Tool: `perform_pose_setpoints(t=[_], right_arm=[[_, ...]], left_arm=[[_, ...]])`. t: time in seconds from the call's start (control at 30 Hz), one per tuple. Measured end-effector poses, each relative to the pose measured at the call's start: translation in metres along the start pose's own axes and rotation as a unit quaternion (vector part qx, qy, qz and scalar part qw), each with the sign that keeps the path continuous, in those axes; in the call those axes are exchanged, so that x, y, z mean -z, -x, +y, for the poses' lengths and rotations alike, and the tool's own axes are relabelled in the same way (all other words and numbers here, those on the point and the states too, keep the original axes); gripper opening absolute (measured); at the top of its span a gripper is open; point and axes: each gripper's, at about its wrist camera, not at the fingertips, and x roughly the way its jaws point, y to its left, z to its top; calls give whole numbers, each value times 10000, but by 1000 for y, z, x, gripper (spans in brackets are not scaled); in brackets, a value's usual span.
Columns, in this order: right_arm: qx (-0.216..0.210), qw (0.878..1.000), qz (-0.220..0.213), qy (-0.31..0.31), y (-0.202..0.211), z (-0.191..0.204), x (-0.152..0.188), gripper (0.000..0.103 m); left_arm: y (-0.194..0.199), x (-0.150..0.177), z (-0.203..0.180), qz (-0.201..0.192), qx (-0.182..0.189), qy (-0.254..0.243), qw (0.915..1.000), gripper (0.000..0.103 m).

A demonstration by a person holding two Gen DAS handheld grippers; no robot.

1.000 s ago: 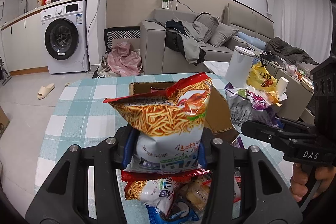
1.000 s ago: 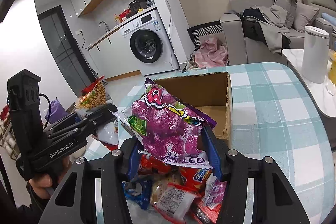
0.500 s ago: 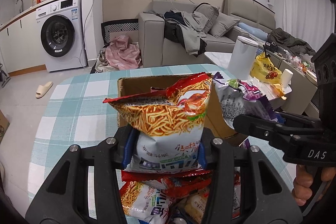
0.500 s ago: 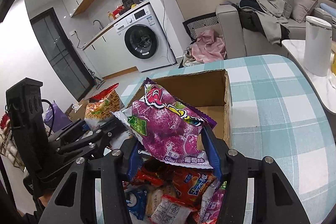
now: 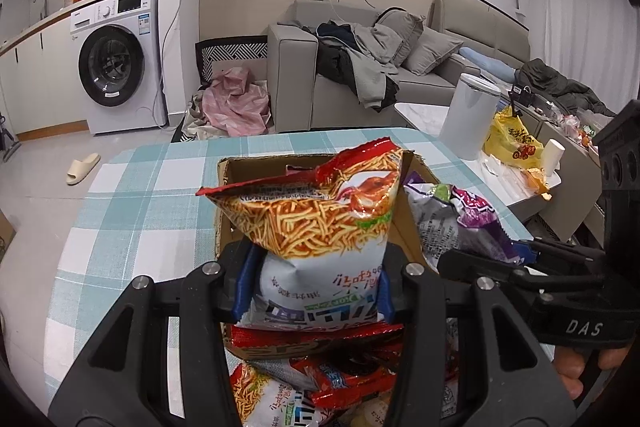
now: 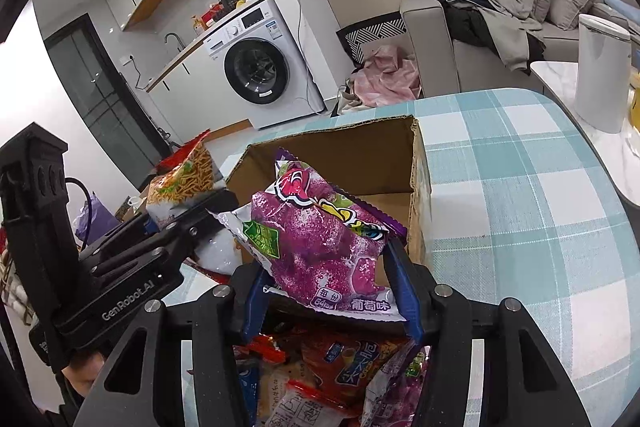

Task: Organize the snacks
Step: 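Open both grippers to drop the bags into the box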

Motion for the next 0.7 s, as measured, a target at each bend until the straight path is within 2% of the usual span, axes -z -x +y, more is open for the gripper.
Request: perform_pose_setpoints(t=[0.17,0.53,0.6,0.7], right_arm=[[14,10000,16,1,-2,-1,-2,55],[55,9999,49,72,-9,1,-8,57],[48,9999,-18,104,-6,2,-7,62],[-16,9998,-76,172,-2,4,-6,72]], left_arm=[[-10,-1,1,7,-93,-34,10000,44],[-31,13,4,322,-99,-16,9994,44],[-30,16,4,330,-98,-74,9994,45],[-26,20,4,369,-123,-126,9992,51]])
